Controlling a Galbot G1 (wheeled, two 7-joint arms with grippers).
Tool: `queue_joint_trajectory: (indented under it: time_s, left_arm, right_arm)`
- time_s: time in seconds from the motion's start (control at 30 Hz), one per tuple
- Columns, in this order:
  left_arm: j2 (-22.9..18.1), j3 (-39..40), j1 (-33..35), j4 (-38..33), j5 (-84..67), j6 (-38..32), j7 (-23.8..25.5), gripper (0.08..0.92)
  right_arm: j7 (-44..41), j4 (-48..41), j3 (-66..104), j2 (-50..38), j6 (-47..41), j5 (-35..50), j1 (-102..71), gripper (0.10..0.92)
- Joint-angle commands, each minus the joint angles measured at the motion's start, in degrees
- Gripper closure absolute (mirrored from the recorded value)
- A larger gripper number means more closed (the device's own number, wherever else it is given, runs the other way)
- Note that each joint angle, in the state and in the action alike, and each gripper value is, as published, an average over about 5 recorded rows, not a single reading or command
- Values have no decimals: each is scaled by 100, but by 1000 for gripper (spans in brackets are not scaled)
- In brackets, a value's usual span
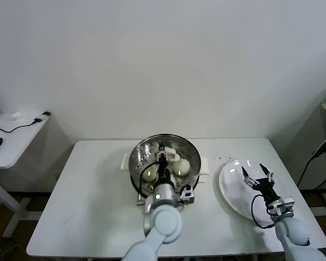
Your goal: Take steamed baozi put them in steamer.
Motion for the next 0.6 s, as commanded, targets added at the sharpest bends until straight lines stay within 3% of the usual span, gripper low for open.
queue_joint_trajectory:
  time_s: [0.03, 0.4, 0.6]
  left_arm:
    - [434, 12, 151, -812, -207, 261, 254, 623]
    - [1310, -104, 819, -2156, -970, 249, 65, 311]
    - [1845, -747, 1199, -2567, -2308, -230, -802, 188]
  right_arm:
    - [-9, -25, 5, -2, -11, -8, 17, 203]
    - [13, -17, 2, 0, -103, -43, 66, 203]
    - [99, 118, 43, 1, -342, -213, 38, 203]
